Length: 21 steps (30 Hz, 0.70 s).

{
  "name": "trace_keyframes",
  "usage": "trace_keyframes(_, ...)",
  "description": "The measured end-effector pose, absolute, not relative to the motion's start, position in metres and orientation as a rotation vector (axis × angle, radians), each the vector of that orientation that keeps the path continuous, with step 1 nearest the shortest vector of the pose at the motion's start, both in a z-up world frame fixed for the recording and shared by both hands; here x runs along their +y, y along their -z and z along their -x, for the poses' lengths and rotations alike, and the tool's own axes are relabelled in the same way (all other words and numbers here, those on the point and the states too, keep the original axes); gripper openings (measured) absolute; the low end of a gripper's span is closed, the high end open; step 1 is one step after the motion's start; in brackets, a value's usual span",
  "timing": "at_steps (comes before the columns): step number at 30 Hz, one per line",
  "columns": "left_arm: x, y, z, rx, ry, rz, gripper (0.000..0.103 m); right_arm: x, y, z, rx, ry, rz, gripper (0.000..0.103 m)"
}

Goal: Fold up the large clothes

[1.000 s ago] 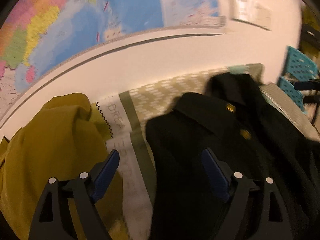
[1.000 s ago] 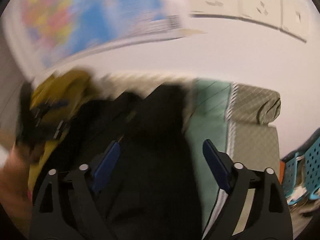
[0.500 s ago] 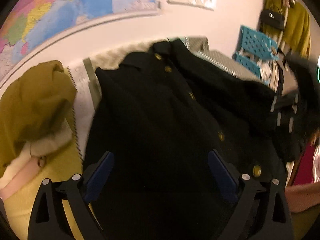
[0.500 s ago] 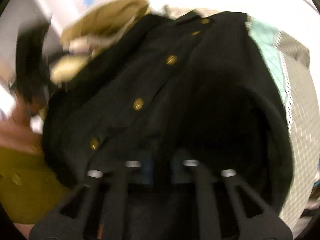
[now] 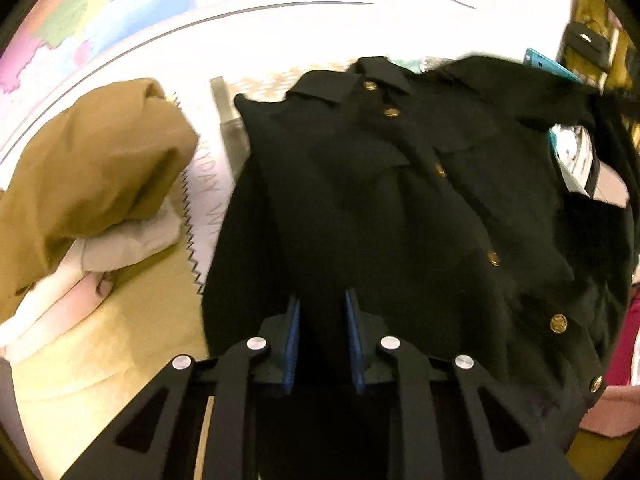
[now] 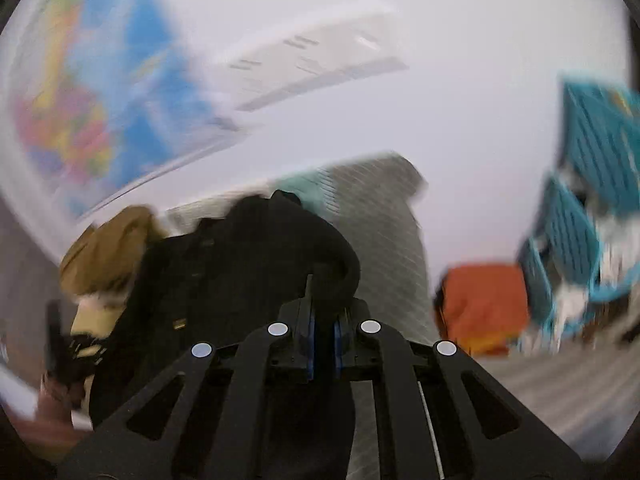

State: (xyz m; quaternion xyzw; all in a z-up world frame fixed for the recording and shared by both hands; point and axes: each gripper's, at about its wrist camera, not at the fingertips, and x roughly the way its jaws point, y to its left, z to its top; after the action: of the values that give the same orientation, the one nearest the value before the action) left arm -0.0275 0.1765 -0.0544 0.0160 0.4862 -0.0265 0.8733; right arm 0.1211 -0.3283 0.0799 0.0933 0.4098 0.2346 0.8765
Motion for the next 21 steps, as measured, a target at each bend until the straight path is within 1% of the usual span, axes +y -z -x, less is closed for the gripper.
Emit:
trace_keyframes(1, 0.179, 0.053, 0.029, 1.018, 0.054, -0.016, 0.023, -0.332, -0.058, -0.130, 0.908, -0.484, -0.219, 0.007)
trace_keyframes(2, 0.182, 0.050, 0.032, 1.017, 0.068, 0.013, 0.043, -0.333, -0.041, -0.133, 0.939, -0.456, -0.225, 0.007)
trace_keyframes(3, 0.181, 0.048, 0.034, 1.016, 0.090, 0.036, 0.065, -0.332, -0.021, -0.137, 0.980, -0.435, -0.230, 0.011)
trace_keyframes(5, 0.173, 0.039, 0.045, 0.984, 0.145, 0.040, 0.067, -0.326, 0.013, -0.138, 1.048, -0.384, -0.210, 0.021)
trace_keyframes(6, 0.166, 0.035, 0.051, 0.972, 0.174, 0.023, 0.070, -0.326, 0.022, -0.137, 1.066, -0.364, -0.216, 0.037)
trace_keyframes(7, 0.158, 0.033, 0.057, 0.965, 0.204, 0.006, 0.073, -0.329, 0.028, -0.136, 1.073, -0.362, -0.224, 0.048)
trace_keyframes(8, 0.153, 0.031, 0.061, 0.961, 0.224, -0.005, 0.078, -0.330, 0.031, -0.132, 1.060, -0.366, -0.249, 0.049)
trace_keyframes(9, 0.144, 0.033, 0.064, 0.968, 0.247, -0.017, 0.078, -0.332, 0.030, -0.127, 1.041, -0.380, -0.282, 0.052)
trace_keyframes(10, 0.137, 0.035, 0.065, 0.983, 0.257, -0.022, 0.078, -0.334, 0.028, -0.120, 1.025, -0.403, -0.311, 0.060)
trace_keyframes(11, 0.129, 0.042, 0.065, 1.012, 0.264, -0.043, 0.075, -0.337, 0.025, -0.115, 1.010, -0.423, -0.327, 0.065)
trace_keyframes(12, 0.123, 0.049, 0.064, 1.032, 0.255, -0.065, 0.059, -0.337, 0.021, -0.110, 0.995, -0.436, -0.331, 0.069)
trace_keyframes(13, 0.122, 0.054, 0.064, 1.050, 0.243, -0.076, 0.048, -0.339, 0.017, -0.106, 0.985, -0.445, -0.322, 0.069)
trace_keyframes(14, 0.124, 0.061, 0.061, 1.076, 0.223, -0.064, 0.031, -0.338, 0.013, -0.100, 0.979, -0.455, -0.310, 0.070)
trace_keyframes(15, 0.127, 0.062, 0.058, 1.078, 0.211, -0.044, 0.013, -0.338, 0.011, -0.094, 0.975, -0.465, -0.313, 0.072)
trace_keyframes(16, 0.133, 0.059, 0.058, 1.065, 0.193, -0.025, 0.003, -0.339, 0.010, -0.088, 0.971, -0.473, -0.319, 0.072)
trace_keyframes(17, 0.143, 0.052, 0.059, 1.039, 0.153, -0.011, 0.002, -0.340, 0.007, -0.086, 0.968, -0.478, -0.317, 0.072)
trace_keyframes(21, 0.197, 0.012, 0.072, 0.915, 0.060, 0.119, 0.002, -0.348, -0.001, -0.070, 0.938, -0.498, -0.322, 0.072)
